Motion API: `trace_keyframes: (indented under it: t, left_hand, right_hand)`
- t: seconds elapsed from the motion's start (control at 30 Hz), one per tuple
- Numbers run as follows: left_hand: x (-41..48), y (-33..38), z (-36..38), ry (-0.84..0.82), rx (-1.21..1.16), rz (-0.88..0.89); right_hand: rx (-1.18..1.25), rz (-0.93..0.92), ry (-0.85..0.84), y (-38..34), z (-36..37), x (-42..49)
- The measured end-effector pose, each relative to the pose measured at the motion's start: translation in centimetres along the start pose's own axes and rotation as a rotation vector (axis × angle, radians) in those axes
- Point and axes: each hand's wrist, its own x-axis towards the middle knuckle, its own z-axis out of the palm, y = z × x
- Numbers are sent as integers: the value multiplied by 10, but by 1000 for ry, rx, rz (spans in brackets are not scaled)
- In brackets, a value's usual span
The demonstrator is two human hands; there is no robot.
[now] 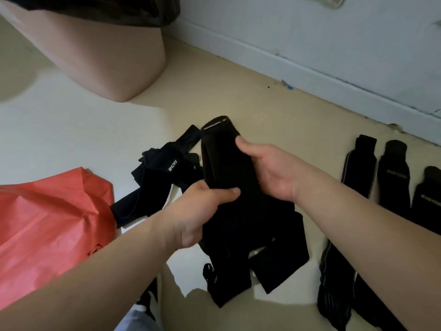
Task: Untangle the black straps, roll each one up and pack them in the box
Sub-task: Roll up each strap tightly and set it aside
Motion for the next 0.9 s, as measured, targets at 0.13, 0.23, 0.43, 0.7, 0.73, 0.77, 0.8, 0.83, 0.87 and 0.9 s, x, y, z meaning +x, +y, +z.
trace_keyframes:
  t: [0.13, 0.23, 0.43, 0.7, 0.73, 0.77, 0.8, 0.83, 0.87, 0.9]
  left_hand:
    - [6, 12, 7, 153, -123, 53]
    - [9, 8, 15, 207, -162, 56]
    - [8, -2, 8, 20, -109, 8]
    - [1, -48, -2, -182, 263, -82]
    - [1, -48, 0, -168, 256, -78]
    - [1, -47, 1, -155, 253, -71]
    - [0, -47, 3, -158, 289, -61]
    - [-1, -47, 6, -179, 370, -55]
    - [-1, -49, 7, -211, 476, -52]
    - [-1, -54, 8, -251, 581, -55]
  right_hand:
    - [22, 63, 27, 31, 16, -4]
    - [45, -68, 152, 44, 29, -4]
    - [97, -49, 154, 42, 20, -1]
    - [107, -95, 371, -6, 16, 4]
    - [135, -96, 370, -9, 14, 4]
    - [174, -88, 340, -11, 12, 2]
    - [209, -71, 273, -13, 9, 0]
    - [236, -59, 189, -14, 4, -2]
    - [262, -60, 112, -13, -2, -2]
    - [293, -62, 46, -11, -7, -3]
